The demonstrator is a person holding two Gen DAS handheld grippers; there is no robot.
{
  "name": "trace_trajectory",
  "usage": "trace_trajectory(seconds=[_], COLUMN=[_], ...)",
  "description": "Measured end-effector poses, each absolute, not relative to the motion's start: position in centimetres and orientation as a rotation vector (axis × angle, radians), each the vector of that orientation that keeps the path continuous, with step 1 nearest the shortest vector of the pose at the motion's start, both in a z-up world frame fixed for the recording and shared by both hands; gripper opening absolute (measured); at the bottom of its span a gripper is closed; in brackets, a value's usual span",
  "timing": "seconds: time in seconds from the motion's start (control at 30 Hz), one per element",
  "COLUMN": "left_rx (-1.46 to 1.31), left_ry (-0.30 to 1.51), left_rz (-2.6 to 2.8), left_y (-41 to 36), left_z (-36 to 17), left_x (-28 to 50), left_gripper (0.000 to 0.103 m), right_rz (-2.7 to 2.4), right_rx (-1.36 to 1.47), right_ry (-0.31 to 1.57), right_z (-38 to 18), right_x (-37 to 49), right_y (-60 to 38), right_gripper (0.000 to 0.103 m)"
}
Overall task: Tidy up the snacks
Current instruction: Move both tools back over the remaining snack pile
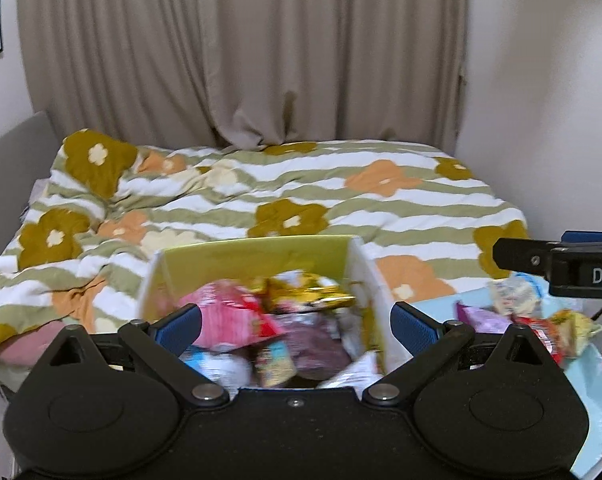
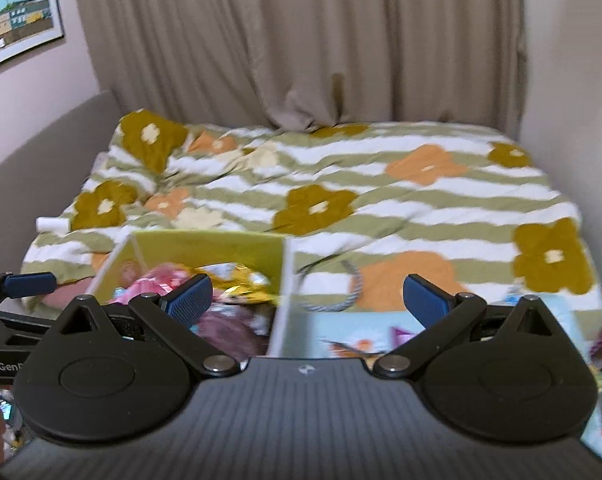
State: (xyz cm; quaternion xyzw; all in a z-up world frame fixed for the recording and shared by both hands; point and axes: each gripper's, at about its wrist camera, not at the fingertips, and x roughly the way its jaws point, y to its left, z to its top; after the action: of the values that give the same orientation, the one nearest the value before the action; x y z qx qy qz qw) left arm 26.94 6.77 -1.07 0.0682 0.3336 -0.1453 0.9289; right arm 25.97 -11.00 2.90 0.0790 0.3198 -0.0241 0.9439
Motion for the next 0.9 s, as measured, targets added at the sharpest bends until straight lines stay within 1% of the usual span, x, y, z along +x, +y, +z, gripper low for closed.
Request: trace_trajectory(seconds=[0.37, 0.73, 0.9], left_rx=[0.114, 0.107, 0.133], left_ry=[0.698, 0.768, 0.807], left_rz=[-0.29, -0.339, -0.373], left_y=[-4.1, -13.9, -17.2], left_z=[-1.6, -5.1, -7.4], left_x=[22.9, 20.8, 21.2], left_gripper=[0.102, 0.101, 0.1], right_rz=[-0.096, -0.099, -0.087], right_rx=[0.152, 0.141, 0.256], right_ry=[0.68, 0.737, 0.793], right_z=[1.9, -1.6, -4.0], right_x=[21.0, 19.0, 19.3], right_y=[-23.7, -33.7, -37.0], right_gripper=[0.103, 0.103, 0.103])
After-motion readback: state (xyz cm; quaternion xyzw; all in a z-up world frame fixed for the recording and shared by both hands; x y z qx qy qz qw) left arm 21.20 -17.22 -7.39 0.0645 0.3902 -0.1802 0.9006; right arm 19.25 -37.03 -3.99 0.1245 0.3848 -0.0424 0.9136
